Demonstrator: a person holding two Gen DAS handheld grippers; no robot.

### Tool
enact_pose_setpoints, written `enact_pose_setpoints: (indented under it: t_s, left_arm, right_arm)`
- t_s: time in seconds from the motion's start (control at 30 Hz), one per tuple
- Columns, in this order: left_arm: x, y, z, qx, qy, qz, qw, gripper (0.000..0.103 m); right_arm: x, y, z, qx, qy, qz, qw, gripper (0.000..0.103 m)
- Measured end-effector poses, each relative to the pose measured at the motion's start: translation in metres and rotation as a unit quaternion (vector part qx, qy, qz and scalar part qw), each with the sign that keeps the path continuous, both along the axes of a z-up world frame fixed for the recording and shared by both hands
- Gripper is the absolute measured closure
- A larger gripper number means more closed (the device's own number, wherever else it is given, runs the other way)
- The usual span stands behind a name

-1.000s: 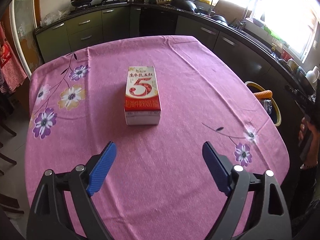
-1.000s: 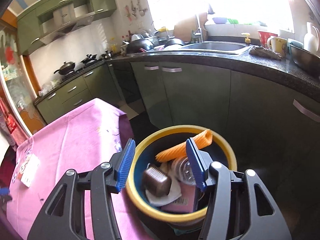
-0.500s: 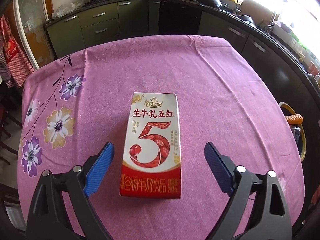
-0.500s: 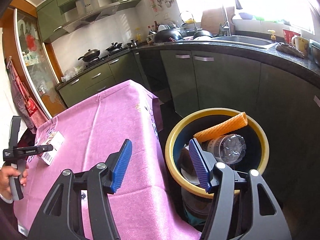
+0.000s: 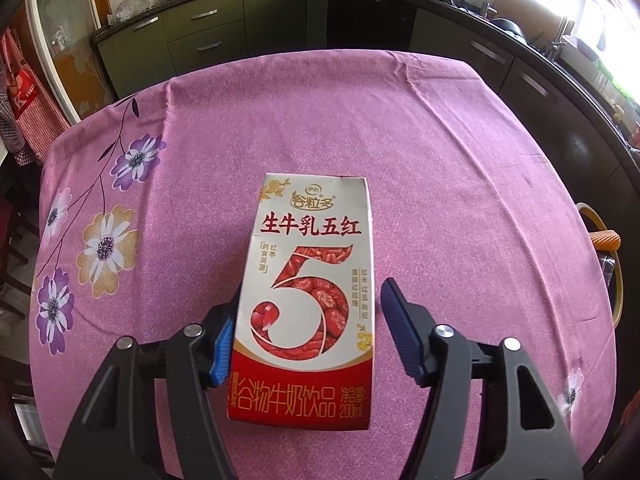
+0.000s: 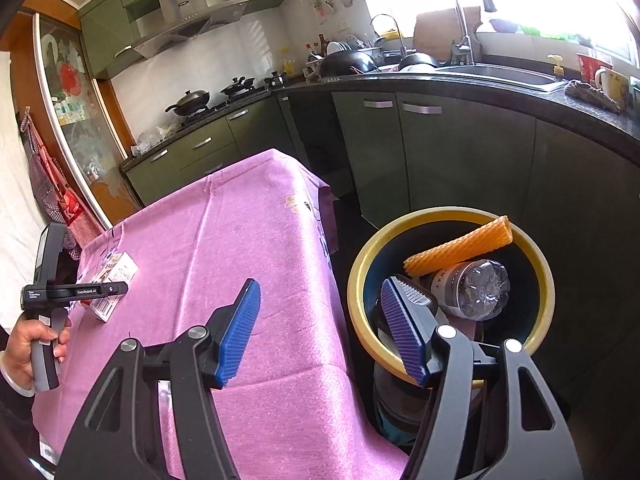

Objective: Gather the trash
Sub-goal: 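Grasp the red-and-white milk carton with the left gripper and lift, then carry the milk carton over the bin and open the left gripper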

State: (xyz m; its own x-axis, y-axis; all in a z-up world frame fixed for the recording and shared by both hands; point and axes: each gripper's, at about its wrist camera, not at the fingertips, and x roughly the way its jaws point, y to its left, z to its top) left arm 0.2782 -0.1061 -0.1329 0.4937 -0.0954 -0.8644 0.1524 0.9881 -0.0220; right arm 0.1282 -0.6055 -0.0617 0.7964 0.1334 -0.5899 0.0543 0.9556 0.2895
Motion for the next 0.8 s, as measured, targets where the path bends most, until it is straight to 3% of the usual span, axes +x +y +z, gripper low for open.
enact_pose_setpoints:
  t_s: [0.13,0.43,0.6,0.8]
  left_arm:
    - [0.0,0.001,0.0,0.002,-0.002,0.0,1.0,0.051]
    - [-0.02,-0.005,0.011,-0.009,-0.012,-0.03,0.9994,0.052]
    - [-0.049,-0.045,0.039,-0.021,-0.028,-0.103,0.9941,0.052]
    - [-0.081,-0.137,0.065,-0.045,-0.035,-0.22,0.9737,0.052]
  right_arm:
    - [0.0,0.001,0.001,0.001,0.001,0.003,1.0,0.04]
    - [-0.008,0.0,0.012,-0.002,-0.012,0.002,1.0,0.04]
    - [-0.026,-0.019,0.023,-0.02,-0.027,-0.03,0.999,0.04]
    - [-0.059,-0.068,0.03,-0.034,-0.036,-0.107,0.993,0.04]
